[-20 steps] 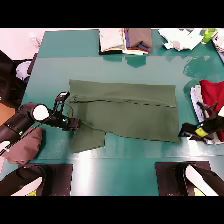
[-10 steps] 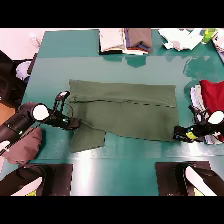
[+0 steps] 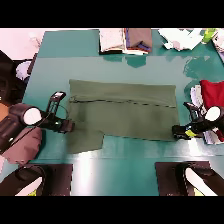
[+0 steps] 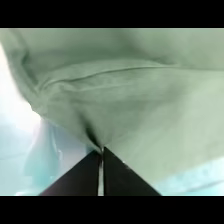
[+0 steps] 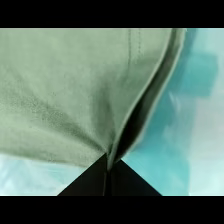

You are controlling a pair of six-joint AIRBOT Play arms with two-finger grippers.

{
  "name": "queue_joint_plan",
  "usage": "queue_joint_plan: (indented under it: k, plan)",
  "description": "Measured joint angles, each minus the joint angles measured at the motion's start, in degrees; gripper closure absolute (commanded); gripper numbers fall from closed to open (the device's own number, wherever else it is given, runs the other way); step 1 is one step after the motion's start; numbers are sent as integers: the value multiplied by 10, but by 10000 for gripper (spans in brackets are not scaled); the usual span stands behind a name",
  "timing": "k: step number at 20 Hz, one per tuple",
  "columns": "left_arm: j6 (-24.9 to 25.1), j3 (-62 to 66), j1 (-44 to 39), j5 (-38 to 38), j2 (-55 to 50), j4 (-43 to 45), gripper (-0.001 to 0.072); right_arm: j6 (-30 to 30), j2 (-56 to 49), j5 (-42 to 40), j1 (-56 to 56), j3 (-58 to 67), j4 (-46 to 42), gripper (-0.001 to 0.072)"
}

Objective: Fold the shirts.

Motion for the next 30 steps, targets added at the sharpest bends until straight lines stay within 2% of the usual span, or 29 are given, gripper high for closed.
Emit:
queue_joint_plan:
  k: [5,9,13,17,23,27,28,29,30]
  plan:
    - [-7,1,0,-102,67,13,677,-5,33,68,4,46,-34,696]
    - [-5,17,0,-105,80,15,677,-7,57,79,4,100,-46,696]
    - [-1,59,0,-47,41,57,677,-8,6,57,4,177,-47,696]
    - [10,121,3,24,-63,90,676,-9,-92,21,4,260,-42,696]
    - [14,223,47,118,-221,99,675,-9,-242,-10,4,373,-32,694]
    - [19,249,58,161,-268,96,672,-9,-318,-17,4,432,-24,693]
    - [19,252,59,170,-272,96,475,-9,-332,-18,5,444,-18,690]
    - [20,255,60,174,-276,96,242,-9,-344,-22,4,455,-12,626]
    - [19,258,61,177,-279,95,207,-9,-355,-28,4,465,-6,454]
